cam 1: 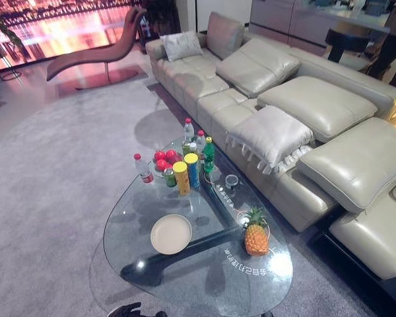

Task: Pick up the fruit to the plate

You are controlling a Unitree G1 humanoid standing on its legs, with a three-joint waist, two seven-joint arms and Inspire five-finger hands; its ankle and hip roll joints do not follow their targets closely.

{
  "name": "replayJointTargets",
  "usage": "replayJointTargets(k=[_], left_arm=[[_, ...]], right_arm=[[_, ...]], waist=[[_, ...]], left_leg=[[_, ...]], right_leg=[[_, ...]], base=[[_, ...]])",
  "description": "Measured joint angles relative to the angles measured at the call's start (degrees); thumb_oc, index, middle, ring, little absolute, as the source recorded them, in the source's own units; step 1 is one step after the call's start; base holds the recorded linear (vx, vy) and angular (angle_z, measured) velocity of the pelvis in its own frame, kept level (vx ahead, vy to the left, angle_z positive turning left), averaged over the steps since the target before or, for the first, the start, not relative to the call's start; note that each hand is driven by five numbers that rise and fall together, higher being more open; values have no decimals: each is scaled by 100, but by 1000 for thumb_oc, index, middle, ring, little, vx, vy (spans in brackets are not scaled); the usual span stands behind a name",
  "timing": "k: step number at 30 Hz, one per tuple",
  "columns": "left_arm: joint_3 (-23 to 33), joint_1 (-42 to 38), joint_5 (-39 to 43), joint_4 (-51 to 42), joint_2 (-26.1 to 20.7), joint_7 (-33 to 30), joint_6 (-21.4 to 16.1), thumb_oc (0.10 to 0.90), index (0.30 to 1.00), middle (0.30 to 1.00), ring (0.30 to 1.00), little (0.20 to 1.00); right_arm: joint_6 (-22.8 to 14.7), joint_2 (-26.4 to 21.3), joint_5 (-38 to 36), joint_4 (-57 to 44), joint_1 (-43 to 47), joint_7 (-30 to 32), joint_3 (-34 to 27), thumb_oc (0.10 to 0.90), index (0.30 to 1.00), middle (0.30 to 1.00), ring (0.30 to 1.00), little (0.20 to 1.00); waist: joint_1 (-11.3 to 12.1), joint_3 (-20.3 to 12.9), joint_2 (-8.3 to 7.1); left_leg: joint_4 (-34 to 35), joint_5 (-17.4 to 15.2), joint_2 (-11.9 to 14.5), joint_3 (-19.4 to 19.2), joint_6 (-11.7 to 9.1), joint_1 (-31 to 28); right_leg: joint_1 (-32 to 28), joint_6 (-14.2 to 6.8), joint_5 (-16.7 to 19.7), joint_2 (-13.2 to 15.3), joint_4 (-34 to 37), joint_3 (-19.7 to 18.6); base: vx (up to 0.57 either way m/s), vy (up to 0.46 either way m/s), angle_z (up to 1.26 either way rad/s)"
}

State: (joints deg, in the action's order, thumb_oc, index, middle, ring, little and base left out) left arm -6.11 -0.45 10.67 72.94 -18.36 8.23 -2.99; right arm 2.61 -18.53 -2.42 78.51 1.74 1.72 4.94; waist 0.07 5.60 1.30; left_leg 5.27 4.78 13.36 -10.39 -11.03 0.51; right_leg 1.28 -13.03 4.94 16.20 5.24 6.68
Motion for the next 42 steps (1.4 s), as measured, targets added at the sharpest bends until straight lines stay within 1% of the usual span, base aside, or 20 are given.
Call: replayJointTargets(k=[2,3,5,10,13,15,17,18,19,20,21,22,23,26,27,28,30,33,36,42], left_arm=[[-3,-142,89,1,-3,-1,8,800,900,900,900,900],[-3,-243,111,-16,6,-2,26,800,900,900,900,900],[-10,-428,170,-48,17,-3,117,800,900,900,900,900],[-10,-710,375,-169,18,2,145,800,900,900,900,900],[-66,-1013,533,-218,18,11,144,800,900,900,900,900],[-199,-1188,699,-254,-8,11,138,800,900,900,900,900],[-228,-1405,974,-398,-14,20,143,800,900,900,900,900],[-227,-1500,1069,-449,-13,23,140,800,900,900,900,900],[-265,-1735,1268,-565,-38,18,140,800,900,900,900,900],[-276,-1862,1359,-631,-58,19,137,800,900,900,900,900],[-275,-2119,1464,-733,-87,7,132,800,900,900,900,900],[-276,-2231,1540,-754,-87,0,135,800,900,900,900,900],[-275,-2401,1673,-829,-86,-6,136,800,900,900,900,900],[-282,-2537,1845,-922,-90,-54,131,800,900,900,900,900],[-290,-2548,1943,-938,-108,-101,124,800,900,900,900,900],[-288,-2550,2015,-933,-120,-151,118,800,900,900,900,900],[-289,-2550,2076,-925,-156,-292,117,800,900,900,900,900],[-276,-2579,2267,-936,-204,-517,96,800,900,900,900,900],[-234,-2599,2296,-923,-259,-767,84,800,900,900,900,900],[-217,-2624,2298,-930,-300,-1111,-86,800,900,900,900,900]], right_arm=[[-3,-15,-30,-3,153,67,0,800,900,900,900,900],[-9,-39,-83,-23,276,105,-8,800,900,900,900,900],[-5,-151,-156,-25,460,122,-2,800,900,900,900,900],[-26,-272,-272,-30,735,180,-5,800,900,900,900,900],[-82,-380,-383,-40,985,205,-5,800,900,900,900,900],[-86,-430,-510,-113,1172,234,-6,800,900,900,900,900],[-151,-475,-586,-173,1461,264,-2,800,900,900,900,900],[-157,-485,-659,-246,1526,296,-1,800,900,900,900,900],[-231,-510,-749,-307,1715,327,13,800,900,900,900,900],[-258,-526,-815,-323,1836,355,22,800,900,900,900,900],[-294,-570,-917,-364,2053,380,27,800,900,900,900,900],[-315,-582,-954,-368,2137,414,36,800,900,900,900,900],[-325,-579,-1060,-369,2282,486,44,800,900,900,900,900],[-415,-585,-1175,-379,2420,617,44,800,900,900,900,900],[-458,-597,-1178,-392,2487,691,44,800,900,900,900,900],[-490,-599,-1179,-417,2519,740,44,800,900,900,900,900],[-575,-602,-1230,-532,2526,798,44,800,900,900,900,900],[-596,-604,-1349,-593,2563,875,44,800,900,900,900,900],[-648,-602,-1404,-593,2582,879,42,800,900,900,900,900],[-833,-608,-1462,-630,2697,978,45,800,900,900,900,900]], waist=[[4,175,49],[-1,345,88],[-26,602,166],[-39,946,295],[-38,1268,320],[-39,1468,311],[-44,1803,278],[-45,1899,269],[-37,2091,247],[-38,2177,252],[-47,2396,253],[-49,2456,247],[-45,2493,214],[-37,2515,166],[-36,2509,161],[-38,2508,165],[-60,2506,168],[-53,2506,163],[-37,2517,131],[-31,2518,85]], left_leg=[[-31,62,-29,9,34,269],[-38,125,-55,11,54,373],[-39,173,-104,20,64,512],[-40,201,-154,24,95,806],[-40,259,-174,38,111,970],[-42,308,-178,42,120,1091],[-54,354,-181,15,127,1179],[-91,356,-177,19,127,1263],[-343,360,-168,76,120,1580],[-460,356,-163,137,122,1782],[-567,348,-156,194,124,2005],[-634,349,-159,223,124,2121],[-780,347,-161,271,125,2370],[-1033,299,-161,335,143,2618],[-1187,228,-158,367,177,2762],[-1245,211,-155,397,193,2841],[-1394,201,-146,479,194,3066],[-1676,145,-127,589,155,3466],[-1948,77,-113,637,163,3749],[-2500,-131,-70,707,181,4196]], right_leg=[[254,-2,71,18,-1,-48],[378,-46,185,25,-36,-78],[525,-59,231,64,-37,-99],[819,-75,272,113,-39,-109],[979,-71,321,128,-40,-120],[1117,-75,367,128,-42,-139],[1287,-79,384,126,-125,-226],[1378,-79,383,124,-174,-240],[1673,-80,382,128,-370,-263],[1847,-78,377,127,-482,-260],[2063,-73,371,126,-607,-262],[2177,-72,371,130,-686,-271],[2423,-56,356,136,-841,-297],[2716,-41,225,146,-1206,-370],[2879,-18,109,153,-1401,-406],[2951,7,76,149,-1458,-411],[3165,-9,2,142,-1665,-420],[3516,21,-45,127,-1927,-426],[3757,45,-83,121,-2138,-447],[4120,62,-146,86,-2431,-560]], base=[[-107,3,-7],[-74,20,-6],[-50,26,-3],[-89,3,0],[-111,-28,0],[-137,-46,-4],[-136,-61,-10],[-192,-93,-3],[-188,-87,2],[-195,-88,7],[-152,-59,10],[-124,-46,9],[-96,-36,8],[-71,-34,5],[-68,-47,3],[-65,-49,4],[-46,-27,8],[-29,-28,6],[-9,-7,2],[-14,-18,-4]])
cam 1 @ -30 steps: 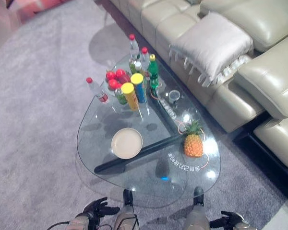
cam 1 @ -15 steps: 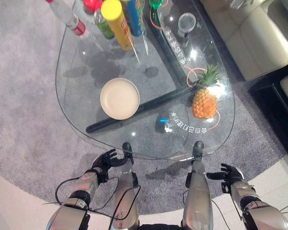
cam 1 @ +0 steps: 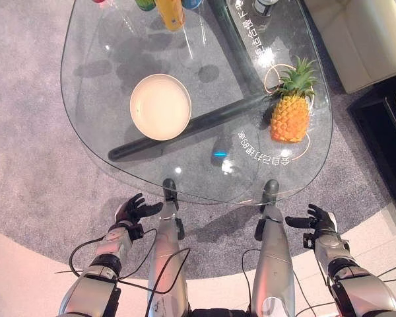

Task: Pick up the fruit to the plate

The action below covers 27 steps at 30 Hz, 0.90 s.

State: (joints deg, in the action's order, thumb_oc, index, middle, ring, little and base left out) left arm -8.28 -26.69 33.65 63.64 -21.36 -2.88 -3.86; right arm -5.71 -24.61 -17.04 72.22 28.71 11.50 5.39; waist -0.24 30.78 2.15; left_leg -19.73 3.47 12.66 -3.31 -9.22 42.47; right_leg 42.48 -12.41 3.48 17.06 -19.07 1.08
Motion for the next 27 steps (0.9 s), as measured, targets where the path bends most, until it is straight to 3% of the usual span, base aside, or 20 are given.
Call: replayJointTargets(k=[16,21,27], left_arm=[[-36,-66,0,-74,-18,171,-62,800,900,900,900,900],[-67,-66,5,-66,-61,242,-161,800,900,900,900,900],[-246,-63,6,-46,-114,249,-168,800,900,900,900,900]], right_arm=[[-250,-48,-218,-187,266,373,-5,800,900,900,900,900],[-245,-162,-247,-178,270,849,-62,800,900,900,900,900],[-261,-519,-534,-125,287,1933,-454,800,900,900,900,900]], waist=[[18,1,-3],[21,1,-3],[35,1,-3]], left_leg=[[-343,-145,8,81,39,364],[-348,-150,12,94,38,358],[-334,-149,14,100,39,281]], right_leg=[[288,50,-65,-1,-231,-12],[294,65,-99,-1,-287,-1],[213,65,-99,-2,-280,9]], base=[[0,0,0],[0,0,0],[0,0,0]])
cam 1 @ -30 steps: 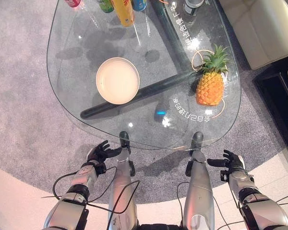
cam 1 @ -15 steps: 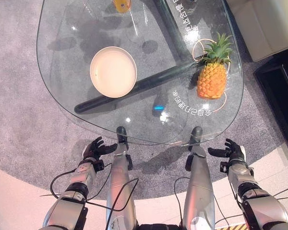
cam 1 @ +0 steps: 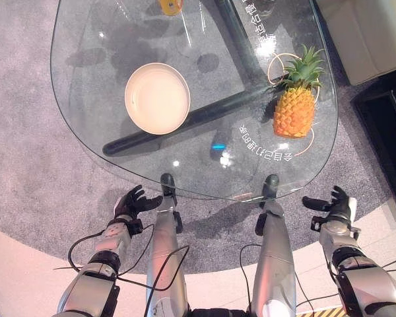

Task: Pick up the fruit to the plate

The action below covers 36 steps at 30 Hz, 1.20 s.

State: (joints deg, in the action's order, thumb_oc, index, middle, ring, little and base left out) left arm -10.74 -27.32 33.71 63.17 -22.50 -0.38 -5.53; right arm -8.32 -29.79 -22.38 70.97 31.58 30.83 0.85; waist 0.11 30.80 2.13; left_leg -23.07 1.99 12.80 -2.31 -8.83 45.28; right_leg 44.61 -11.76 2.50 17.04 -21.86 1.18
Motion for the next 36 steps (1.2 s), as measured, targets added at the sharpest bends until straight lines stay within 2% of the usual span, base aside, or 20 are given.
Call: replayJointTargets(k=[4,8,11,16,20,26,32,36], left_arm=[[-56,5,0,-7,-14,-4,-24,800,900,900,900,900],[-225,7,0,-14,-41,-6,-24,800,900,900,900,900],[-222,24,1,-48,-51,-32,-20,800,900,900,900,900],[-223,27,5,-135,-53,-32,-18,800,900,900,900,900],[-223,31,51,-135,-57,-33,5,800,900,900,900,900],[-222,38,51,-134,-56,-30,-8,800,900,900,900,900],[-207,122,51,-135,-50,-33,-42,800,900,900,900,900],[-178,240,49,-136,3,-34,-133,800,900,900,900,900]], right_arm=[[-220,-236,-92,-118,77,787,-208,800,900,900,900,900],[-532,-326,-323,-413,173,1128,-308,800,900,900,900,900],[-648,-325,-524,-1234,99,1474,-306,800,900,900,900,900],[-995,-328,-516,-2061,182,1805,-296,800,900,900,900,900],[-1039,-329,-441,-2740,171,2079,-278,800,900,900,900,900],[-994,-331,181,-3951,72,2331,-21,800,900,900,900,900],[-759,-285,715,-4991,-102,2268,432,800,900,900,900,900],[-506,-112,925,-5559,-238,1979,625,800,900,900,900,900]], waist=[[-9,0,0],[-11,0,0],[-25,0,0],[-23,1,-2],[-31,7,-13],[-77,7,-15],[-166,8,-16],[-224,7,-18]], left_leg=[[9,1,2,13,1,-27],[27,1,3,14,1,-26],[49,1,3,9,1,-26],[87,2,4,13,2,-27],[116,2,2,32,2,-51],[123,1,1,23,3,-58],[176,2,-9,-10,4,-61],[239,3,-7,-52,9,-100]], right_leg=[[-38,0,0,-2,17,18],[-40,0,0,-4,36,28],[-43,2,7,-5,77,34],[-90,-1,19,-4,120,106],[-131,-20,30,-4,136,140],[-136,13,29,-4,166,138],[-139,16,46,4,241,130],[-140,-20,70,5,280,119]], base=[[0,0,0],[0,0,0],[-4,10,0],[-3,11,2],[-10,34,3],[0,42,-1],[3,21,-1],[6,12,-2]])
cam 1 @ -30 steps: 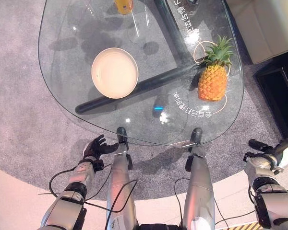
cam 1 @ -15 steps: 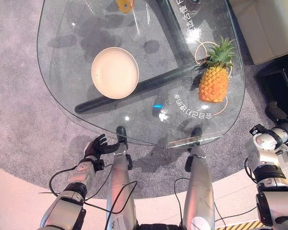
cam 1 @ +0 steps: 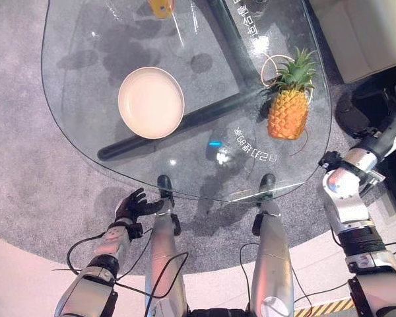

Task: Pick up the fruit to the plate

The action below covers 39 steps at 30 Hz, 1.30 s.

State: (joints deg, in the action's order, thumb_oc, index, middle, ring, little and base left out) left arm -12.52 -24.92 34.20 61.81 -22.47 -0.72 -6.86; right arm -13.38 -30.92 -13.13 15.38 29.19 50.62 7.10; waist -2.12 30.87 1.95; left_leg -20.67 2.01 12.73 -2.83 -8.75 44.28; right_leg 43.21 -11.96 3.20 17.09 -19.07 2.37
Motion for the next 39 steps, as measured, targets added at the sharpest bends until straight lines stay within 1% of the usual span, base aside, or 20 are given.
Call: replayJointTargets(k=[3,5,6,10,13,20,22,28,32,35,39], left_arm=[[12,26,-1,2,98,0,-54,800,900,900,900,900],[13,36,-2,4,130,0,-69,800,900,900,900,900],[13,43,-2,4,163,0,-80,800,900,900,900,900],[12,44,-3,5,183,7,-126,800,900,900,900,900],[13,45,-4,14,183,6,-145,800,900,900,900,900],[13,51,-6,20,186,5,-144,800,900,900,900,900],[14,51,-6,19,192,4,-141,800,900,900,900,900],[-4,51,-6,14,263,2,-140,800,900,900,900,900],[-7,51,-6,27,296,1,-138,800,900,900,900,900],[-6,51,-6,25,296,1,-138,800,900,900,900,900],[-8,51,-6,26,296,2,-138,800,900,900,900,900]], right_arm=[[181,21,141,-191,-92,-330,180,800,900,900,900,900],[206,29,192,-211,-94,-416,249,800,900,900,900,900],[312,38,197,-313,-107,-557,333,800,900,900,900,900],[542,41,200,-328,-102,-865,637,800,900,900,900,900],[567,43,197,-321,-163,-993,638,800,900,900,900,900],[614,49,192,-323,-167,-1063,658,800,900,900,900,900],[663,49,183,-324,-169,-1161,668,800,900,900,900,900],[681,50,176,-328,-171,-1195,711,800,900,900,900,900],[712,139,167,-327,-162,-1197,716,800,900,900,900,900],[793,171,28,-326,-154,-1219,758,800,900,900,900,900],[806,172,-67,-271,-63,-1233,833,800,900,900,900,900]], waist=[[17,0,0],[17,0,0],[14,0,0],[16,0,0],[25,0,0],[22,0,0],[16,0,0],[18,0,0],[23,0,0],[26,0,0],[28,-1,1]], left_leg=[[80,4,1,-45,3,-59],[89,3,1,-66,3,-78],[118,4,1,-96,4,-109],[167,12,0,-124,11,-145],[168,13,0,-126,10,-148],[216,26,-2,-151,24,-235],[325,78,-7,-158,21,-280],[470,152,-11,-164,19,-332],[478,160,-11,-162,15,-331],[478,162,-11,-163,16,-332],[480,165,-13,-162,18,-332]], right_leg=[[-2,0,0,3,14,-12],[-2,0,0,5,14,-26],[-2,0,0,7,16,-46],[-2,0,0,8,25,-62],[-3,0,0,9,24,-63],[-24,-1,0,9,19,-111],[-23,0,-1,7,27,-107],[-16,1,-2,7,37,-96],[-10,1,-3,7,34,-95],[-10,1,-3,7,34,-95],[-9,1,-2,9,34,-95]], base=[[-3,4,-1],[-5,11,-4],[-5,18,-4],[-1,5,-1],[0,0,0],[-1,0,-1],[0,0,0],[0,0,0],[0,0,0],[0,0,0],[0,0,0]])
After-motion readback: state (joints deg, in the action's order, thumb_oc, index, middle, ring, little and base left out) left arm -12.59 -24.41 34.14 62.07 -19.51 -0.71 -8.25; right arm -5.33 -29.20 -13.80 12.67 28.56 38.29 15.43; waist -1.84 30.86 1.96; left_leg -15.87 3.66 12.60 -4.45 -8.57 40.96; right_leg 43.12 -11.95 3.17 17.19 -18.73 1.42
